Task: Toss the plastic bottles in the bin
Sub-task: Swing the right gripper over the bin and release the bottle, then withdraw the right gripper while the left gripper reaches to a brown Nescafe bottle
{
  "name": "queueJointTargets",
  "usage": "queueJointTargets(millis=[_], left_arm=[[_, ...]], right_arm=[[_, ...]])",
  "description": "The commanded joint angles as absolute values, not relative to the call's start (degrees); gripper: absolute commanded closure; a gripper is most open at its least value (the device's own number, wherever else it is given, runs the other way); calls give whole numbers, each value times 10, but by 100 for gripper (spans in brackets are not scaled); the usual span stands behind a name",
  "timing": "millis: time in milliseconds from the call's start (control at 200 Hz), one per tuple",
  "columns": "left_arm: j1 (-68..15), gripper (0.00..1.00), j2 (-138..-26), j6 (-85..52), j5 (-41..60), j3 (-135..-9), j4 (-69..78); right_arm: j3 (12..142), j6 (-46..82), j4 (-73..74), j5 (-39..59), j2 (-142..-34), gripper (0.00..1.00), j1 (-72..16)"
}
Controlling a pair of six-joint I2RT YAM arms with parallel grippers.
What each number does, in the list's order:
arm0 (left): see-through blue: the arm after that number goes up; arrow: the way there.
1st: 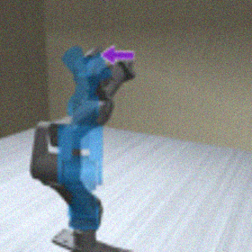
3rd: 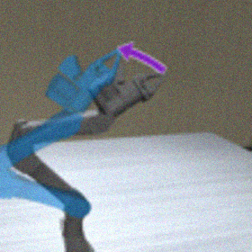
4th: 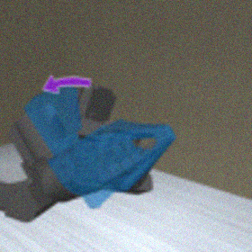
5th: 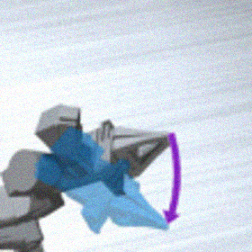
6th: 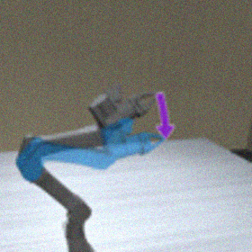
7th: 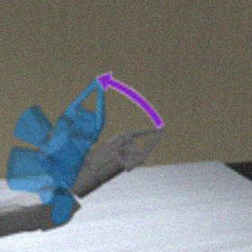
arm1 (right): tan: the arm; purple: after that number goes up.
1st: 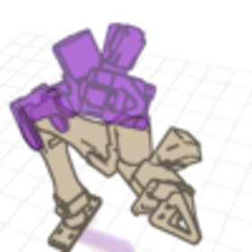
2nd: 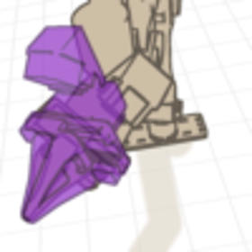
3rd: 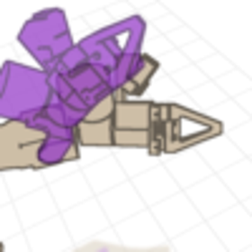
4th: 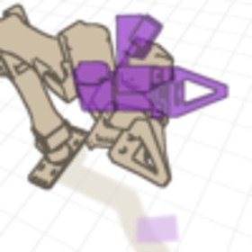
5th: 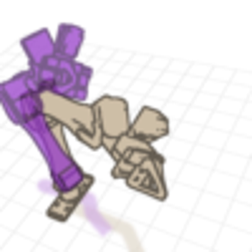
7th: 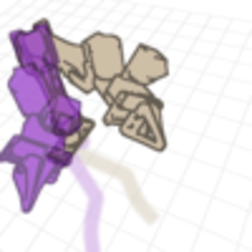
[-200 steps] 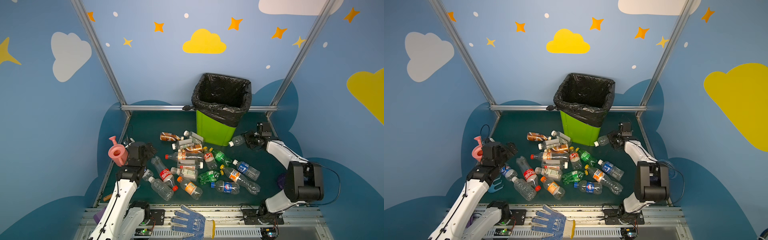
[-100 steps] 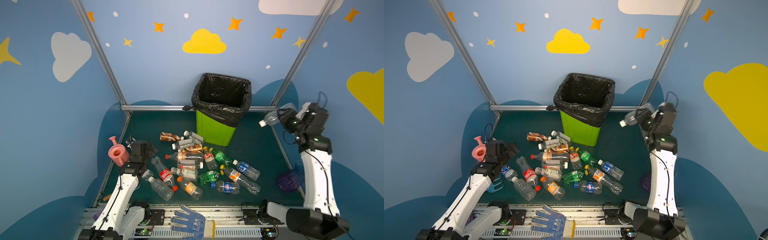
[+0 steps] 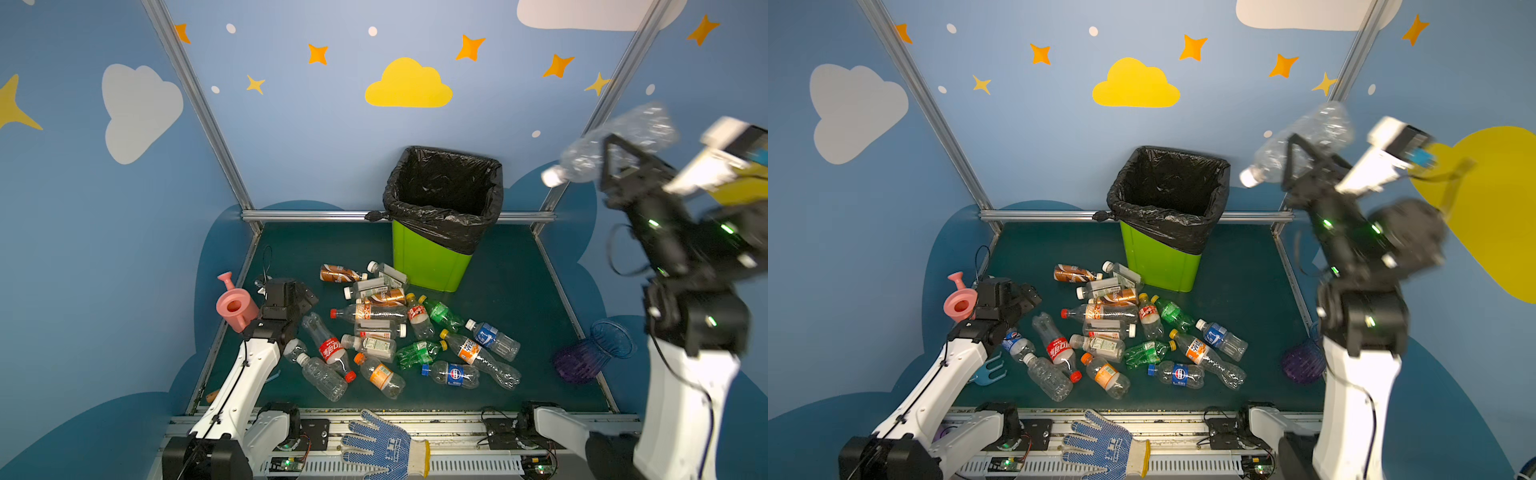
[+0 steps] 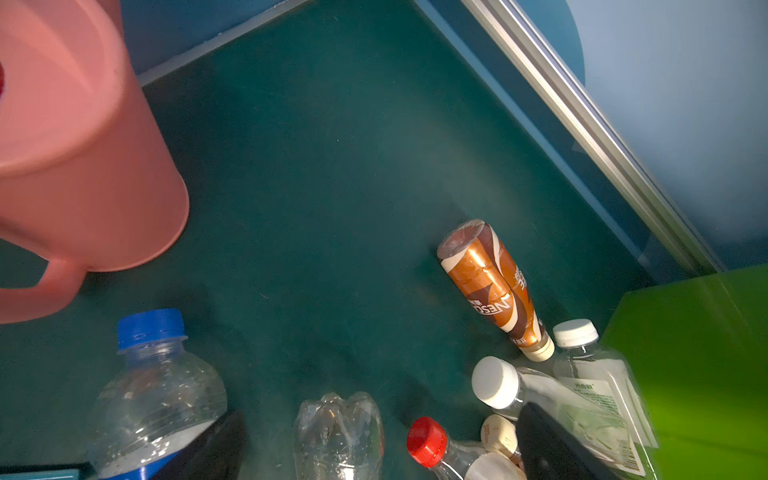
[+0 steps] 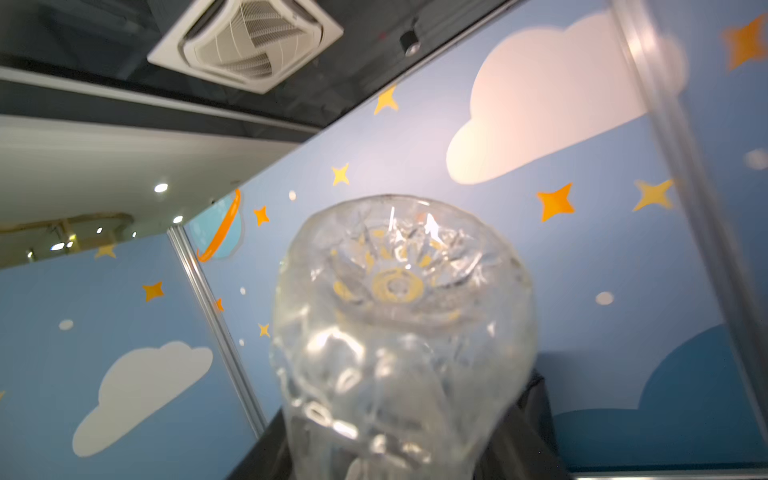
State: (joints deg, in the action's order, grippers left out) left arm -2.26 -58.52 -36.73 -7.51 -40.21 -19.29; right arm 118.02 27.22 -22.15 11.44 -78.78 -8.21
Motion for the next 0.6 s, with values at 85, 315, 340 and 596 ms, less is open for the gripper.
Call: queueJointTargets(millis=[85, 315, 340, 596], left_arm=[[-20, 0, -587, -374, -68, -426, -211], [-20, 0, -582, -372, -64, -437, -201], [-20, 0, -584, -372, -62, -437, -199], [-20, 0, -647, -387, -5, -463, -157]], right_arm=[[1466, 167, -483, 72, -1026, 13, -129], [1237, 147, -273, 2, -787, 2, -123], [1212, 146, -267, 0, -767, 2, -122], [938, 164, -243, -12, -613, 2, -54]])
